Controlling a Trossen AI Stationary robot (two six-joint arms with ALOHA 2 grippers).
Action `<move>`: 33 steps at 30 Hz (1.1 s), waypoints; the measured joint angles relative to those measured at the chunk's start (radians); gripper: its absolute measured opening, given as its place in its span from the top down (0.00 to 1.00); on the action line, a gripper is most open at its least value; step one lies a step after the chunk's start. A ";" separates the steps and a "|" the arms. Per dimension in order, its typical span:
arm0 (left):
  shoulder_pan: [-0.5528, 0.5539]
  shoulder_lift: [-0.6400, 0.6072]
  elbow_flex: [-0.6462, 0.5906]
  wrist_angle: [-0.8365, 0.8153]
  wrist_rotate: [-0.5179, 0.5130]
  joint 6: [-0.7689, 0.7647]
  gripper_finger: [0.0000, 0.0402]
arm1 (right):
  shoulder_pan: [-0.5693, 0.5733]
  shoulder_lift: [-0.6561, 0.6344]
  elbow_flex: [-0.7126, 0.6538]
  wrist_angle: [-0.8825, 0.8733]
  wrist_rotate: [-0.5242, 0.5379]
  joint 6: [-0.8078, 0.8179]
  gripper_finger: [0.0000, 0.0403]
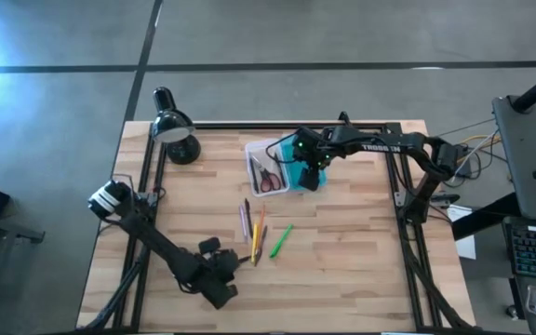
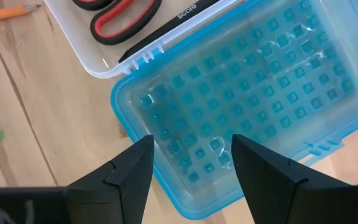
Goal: Pick & place school supplies into a supply box
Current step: Put the black pen into the blue supply box
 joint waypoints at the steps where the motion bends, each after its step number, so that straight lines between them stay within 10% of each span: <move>1: 0.004 0.006 -0.006 0.006 -0.001 -0.007 0.80 | 0.000 0.000 0.000 0.000 -0.001 -0.002 0.49; 16: 0.100 -0.017 -0.116 0.140 0.162 0.035 0.95 | -0.007 -0.030 -0.021 0.003 0.002 0.005 0.49; 33: 0.243 -0.231 -0.121 0.137 0.235 -0.149 0.97 | -0.072 -0.492 -0.404 0.233 0.097 0.287 0.56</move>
